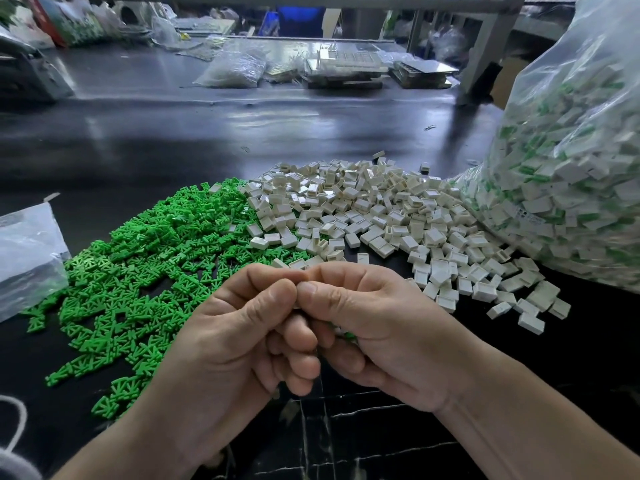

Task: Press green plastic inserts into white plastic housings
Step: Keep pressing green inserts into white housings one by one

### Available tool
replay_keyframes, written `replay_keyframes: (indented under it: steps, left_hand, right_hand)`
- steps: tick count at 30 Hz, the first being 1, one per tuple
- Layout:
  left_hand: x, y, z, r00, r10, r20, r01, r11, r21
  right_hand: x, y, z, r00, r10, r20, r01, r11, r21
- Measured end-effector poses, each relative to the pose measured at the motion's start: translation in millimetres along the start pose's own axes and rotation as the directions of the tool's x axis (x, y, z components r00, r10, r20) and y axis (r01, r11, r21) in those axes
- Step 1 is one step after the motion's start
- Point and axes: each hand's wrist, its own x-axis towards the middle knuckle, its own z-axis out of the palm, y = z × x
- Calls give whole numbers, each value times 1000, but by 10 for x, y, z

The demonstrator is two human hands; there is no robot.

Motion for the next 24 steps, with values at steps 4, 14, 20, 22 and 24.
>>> replay_keyframes:
  steps: [4, 14, 20, 22, 24]
  left_hand:
    - [-13, 14, -4, 1000, -4, 20, 4, 1000, -14]
    - [-17, 26, -6, 1000, 14, -9, -14, 1000, 2]
    - [-13, 8, 26, 998, 40, -42, -39, 999, 13]
    - [-13, -8, 45, 996, 58, -62, -57, 998, 29]
    - [-6, -7, 49, 993, 76, -86, -70, 995, 74]
  right_hand:
    - [-29, -24, 34, 1000, 6, -3, -6, 1000, 5]
    - [-38, -30, 78, 999, 33, -37, -34, 999, -20]
    - [-37, -6, 107, 997, 2, -81, -4, 1000, -27]
    - [-34, -6, 121, 996, -16, -84, 14, 1000, -24]
    - [-21, -10, 119, 997, -26, -69, 25, 999, -22]
